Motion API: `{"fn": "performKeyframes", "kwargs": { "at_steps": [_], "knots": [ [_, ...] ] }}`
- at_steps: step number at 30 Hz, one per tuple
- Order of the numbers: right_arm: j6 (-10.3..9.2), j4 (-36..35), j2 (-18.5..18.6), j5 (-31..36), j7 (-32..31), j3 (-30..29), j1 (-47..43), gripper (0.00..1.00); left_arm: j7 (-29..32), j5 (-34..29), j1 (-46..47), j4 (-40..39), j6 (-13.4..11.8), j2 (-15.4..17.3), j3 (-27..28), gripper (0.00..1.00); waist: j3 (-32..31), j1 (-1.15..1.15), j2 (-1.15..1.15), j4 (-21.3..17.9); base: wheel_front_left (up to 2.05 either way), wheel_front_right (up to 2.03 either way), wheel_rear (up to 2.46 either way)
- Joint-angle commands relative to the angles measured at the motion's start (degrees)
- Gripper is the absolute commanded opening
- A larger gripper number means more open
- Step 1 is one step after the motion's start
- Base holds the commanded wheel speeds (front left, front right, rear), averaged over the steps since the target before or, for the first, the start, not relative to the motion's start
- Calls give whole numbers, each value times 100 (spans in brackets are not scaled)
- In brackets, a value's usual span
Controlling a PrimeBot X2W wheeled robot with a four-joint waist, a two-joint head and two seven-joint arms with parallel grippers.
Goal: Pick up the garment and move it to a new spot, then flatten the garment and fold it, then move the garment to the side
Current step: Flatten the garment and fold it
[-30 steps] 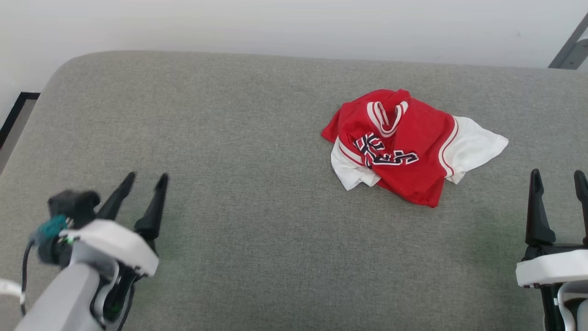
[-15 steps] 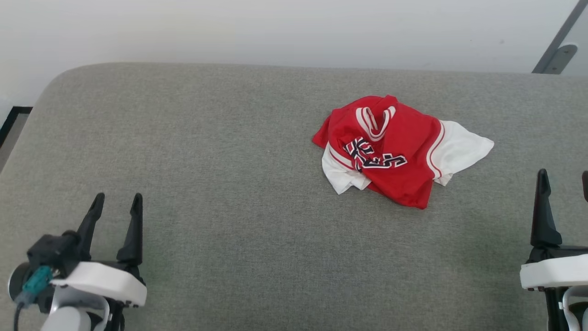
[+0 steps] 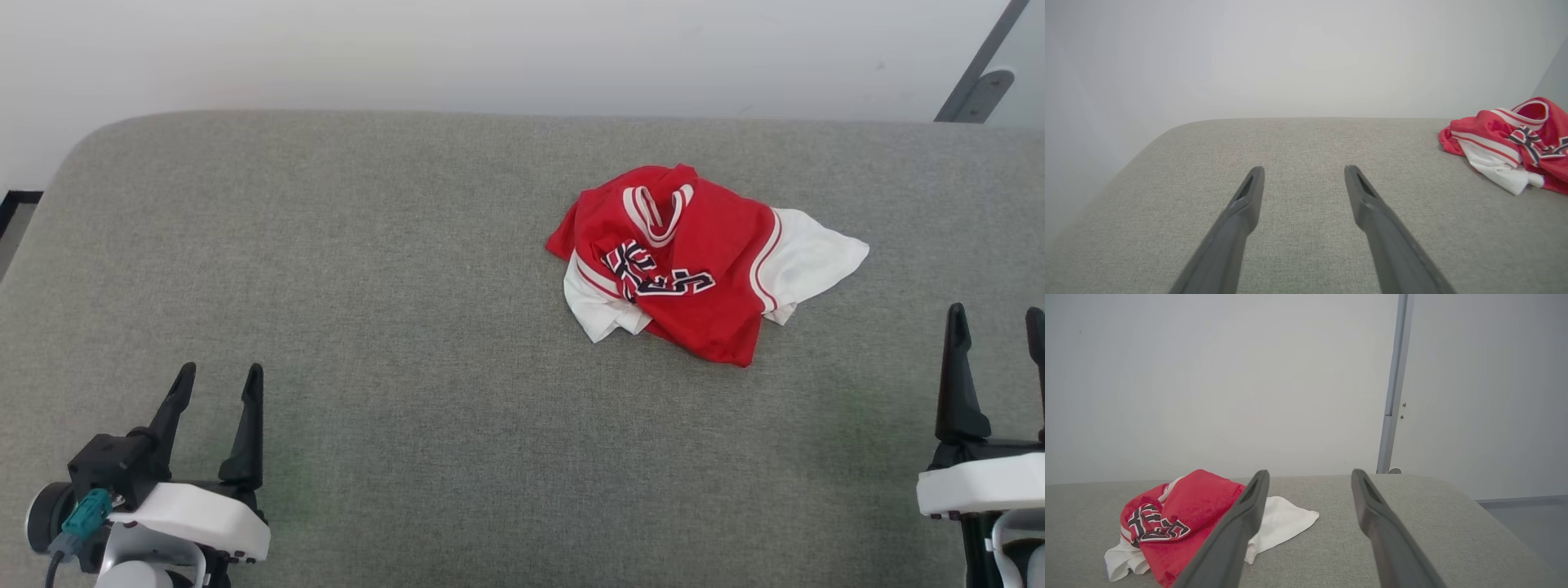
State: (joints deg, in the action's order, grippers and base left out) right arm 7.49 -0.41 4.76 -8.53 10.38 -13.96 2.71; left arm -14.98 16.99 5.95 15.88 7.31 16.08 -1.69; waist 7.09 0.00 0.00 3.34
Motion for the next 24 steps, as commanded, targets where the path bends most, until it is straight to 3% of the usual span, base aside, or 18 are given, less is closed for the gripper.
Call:
{"fn": "performKeyframes", "kwargs": {
  "at_steps": [1,5,7,13,19,24],
  "knots": [
    [0,17,-2,-27,-56,8,56,100,-29,-46,52,-36,18,-30,18,100,39,0,0,17,0,0,0],
    [0,110,129,-29,-363,78,335,100,-28,-45,135,-116,23,-84,-8,100,181,0,0,42,0,0,0],
    [1,241,243,-45,-847,123,606,100,-28,-42,196,-168,24,-109,-57,100,323,0,0,65,0,0,0],
    [0,991,977,-104,-3170,274,1908,100,-28,17,506,-246,25,-269,-230,100,827,0,0,243,0,0,0],
    [0,1664,1683,-228,-4974,589,3057,100,-28,75,816,-167,22,-435,-414,100,1216,0,0,484,0,0,0],
    [0,2099,1884,-457,-6345,825,3700,100,-28,137,1015,-127,21,-519,-495,100,1455,0,0,626,0,0,0]
  ]
}}
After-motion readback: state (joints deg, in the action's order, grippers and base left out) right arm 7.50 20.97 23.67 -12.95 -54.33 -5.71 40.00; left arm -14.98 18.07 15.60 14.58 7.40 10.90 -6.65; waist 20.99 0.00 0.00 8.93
